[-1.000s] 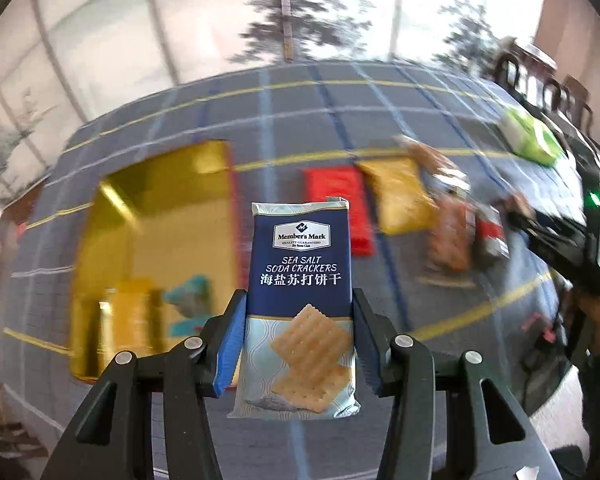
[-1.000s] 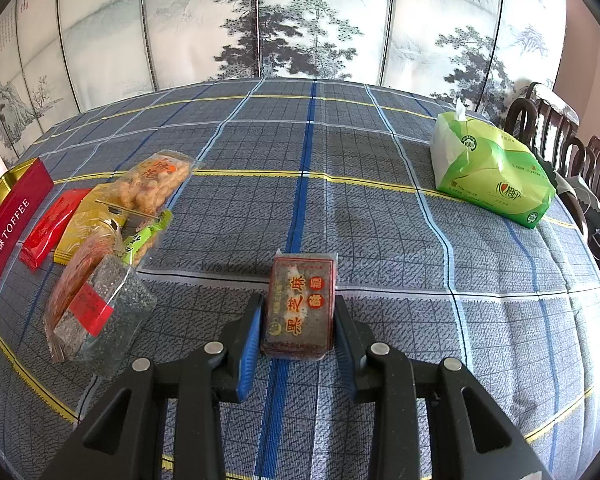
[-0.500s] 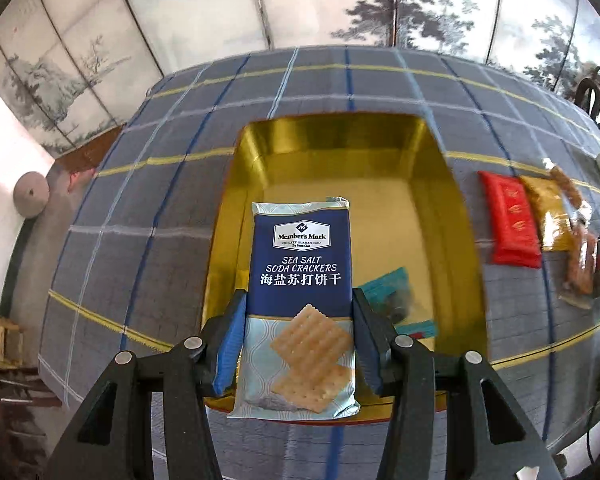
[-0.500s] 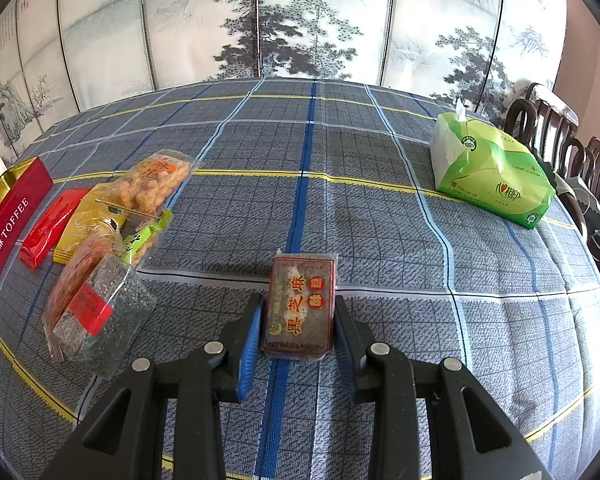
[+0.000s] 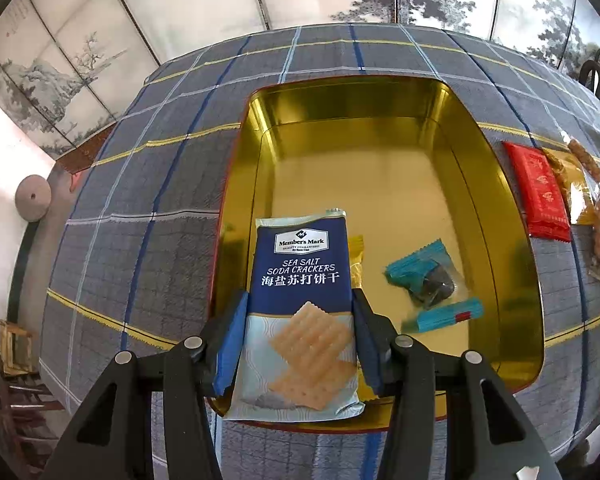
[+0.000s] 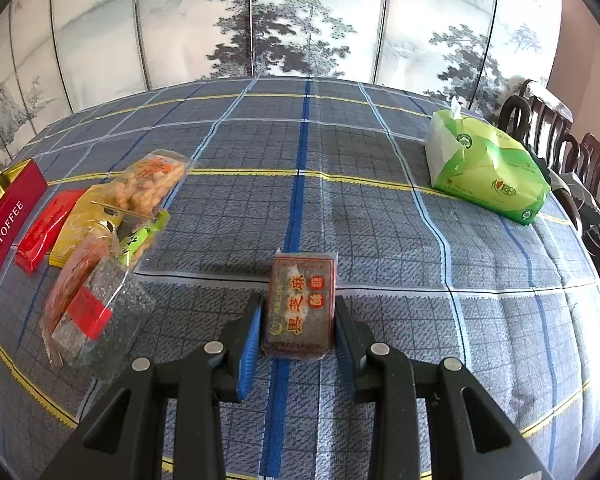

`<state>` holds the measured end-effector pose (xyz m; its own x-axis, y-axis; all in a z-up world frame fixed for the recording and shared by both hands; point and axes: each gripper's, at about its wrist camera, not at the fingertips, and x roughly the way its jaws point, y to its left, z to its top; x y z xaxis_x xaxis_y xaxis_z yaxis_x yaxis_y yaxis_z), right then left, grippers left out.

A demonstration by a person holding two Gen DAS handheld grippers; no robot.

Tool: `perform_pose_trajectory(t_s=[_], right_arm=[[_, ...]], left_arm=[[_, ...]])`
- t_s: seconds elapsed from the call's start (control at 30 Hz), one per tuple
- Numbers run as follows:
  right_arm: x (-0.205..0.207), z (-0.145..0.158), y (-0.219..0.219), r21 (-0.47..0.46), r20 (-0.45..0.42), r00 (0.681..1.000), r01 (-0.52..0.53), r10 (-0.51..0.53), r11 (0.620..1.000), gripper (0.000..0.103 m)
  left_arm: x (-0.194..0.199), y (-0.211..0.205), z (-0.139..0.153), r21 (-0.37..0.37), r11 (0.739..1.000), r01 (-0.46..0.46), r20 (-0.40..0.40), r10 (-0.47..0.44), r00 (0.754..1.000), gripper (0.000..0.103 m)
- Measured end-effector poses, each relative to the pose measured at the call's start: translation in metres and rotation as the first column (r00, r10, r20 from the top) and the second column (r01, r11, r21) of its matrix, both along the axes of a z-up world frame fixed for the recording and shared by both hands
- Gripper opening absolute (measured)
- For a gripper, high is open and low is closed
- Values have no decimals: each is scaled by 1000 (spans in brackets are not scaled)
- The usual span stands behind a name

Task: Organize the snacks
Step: 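Carry the cracker pack into the gold tin and open the left tool, then carry the brown cake box into the gold tin and open the right tool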

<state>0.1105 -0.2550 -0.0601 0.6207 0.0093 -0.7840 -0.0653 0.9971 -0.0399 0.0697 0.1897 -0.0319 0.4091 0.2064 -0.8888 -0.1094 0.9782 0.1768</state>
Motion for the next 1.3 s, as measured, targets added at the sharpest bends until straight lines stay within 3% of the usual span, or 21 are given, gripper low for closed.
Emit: perform_pose_trajectory(t_s=[0.53,0.7,0.9,1.07,1.3], right_arm=[[3,2,3,1,-27,998,60,-60,998,31],[3,4,4,-3,-34,995,93,-93,996,31],[-3,25,7,23,5,991,135,-135,991,31],[-8,53,33,54,48,995,82,-84,995,31],[-17,78,114,115,70,993,-101,93,988,31]], left_arm=[[0,6,-4,-31,999,-17,3,17,1000,51],[-3,5,1,-44,999,-11,23,12,1000,65],[-14,6,18,-62,998,-21,94,27,995,73],[-26,7,32,-63,997,-47,152,56,987,78],[-45,20,45,-86,991,-103,188,117,975,80]])
